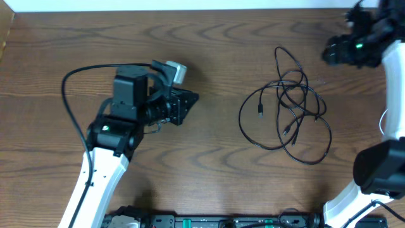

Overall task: Untangle cables
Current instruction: 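Move the right gripper back to the black cables and grasp them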

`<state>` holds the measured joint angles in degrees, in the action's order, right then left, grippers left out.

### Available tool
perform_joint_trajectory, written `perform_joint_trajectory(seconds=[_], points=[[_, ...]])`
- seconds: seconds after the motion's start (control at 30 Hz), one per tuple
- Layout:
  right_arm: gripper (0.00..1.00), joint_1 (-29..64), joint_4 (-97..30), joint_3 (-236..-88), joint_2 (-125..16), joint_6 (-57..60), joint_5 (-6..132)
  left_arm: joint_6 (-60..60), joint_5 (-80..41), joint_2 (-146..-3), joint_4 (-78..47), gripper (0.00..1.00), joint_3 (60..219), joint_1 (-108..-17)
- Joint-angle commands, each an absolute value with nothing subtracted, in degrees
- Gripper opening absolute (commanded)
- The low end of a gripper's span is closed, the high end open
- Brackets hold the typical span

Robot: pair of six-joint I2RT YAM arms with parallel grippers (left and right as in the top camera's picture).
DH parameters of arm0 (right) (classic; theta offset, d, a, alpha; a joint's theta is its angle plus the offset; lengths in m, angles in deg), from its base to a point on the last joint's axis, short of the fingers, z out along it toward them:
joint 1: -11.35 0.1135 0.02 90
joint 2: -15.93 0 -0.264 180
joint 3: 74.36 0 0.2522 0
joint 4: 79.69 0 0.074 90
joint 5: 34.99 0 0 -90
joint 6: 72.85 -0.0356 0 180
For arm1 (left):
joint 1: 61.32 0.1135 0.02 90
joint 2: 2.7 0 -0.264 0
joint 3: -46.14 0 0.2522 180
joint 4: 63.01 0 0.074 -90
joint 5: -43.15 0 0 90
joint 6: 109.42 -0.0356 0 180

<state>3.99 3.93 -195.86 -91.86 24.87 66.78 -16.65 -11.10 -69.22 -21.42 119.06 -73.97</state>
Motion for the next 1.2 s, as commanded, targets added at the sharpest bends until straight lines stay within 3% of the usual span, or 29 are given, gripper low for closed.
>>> perform_joint_trajectory(seconds=[0.0,0.27,0.53,0.87,1.17], points=[[0.81,7.34,1.70,-189.44,-91.33,26.64,66.57,-16.83,-12.63,-66.95,-19.54,0.21,119.98,-71.02],[0.74,12.52,-3.30,-175.84,-91.33,18.16,66.24,-16.87,-12.65,-66.27,-18.27,0.21,119.98,-70.23],[0.75,18.68,-9.14,-166.62,-91.33,16.26,62.02,-17.07,-12.61,-66.27,-18.07,0.21,119.98,-70.23],[0.72,15.95,-11.54,-166.05,-93.87,23.93,59.46,-18.36,-12.61,-66.27,-16.15,0.21,119.96,-70.23],[0.59,14.03,-12.35,-166.01,-97.91,24.72,60.55,-18.80,-12.63,-66.27,-15.82,0.21,119.96,-70.23]])
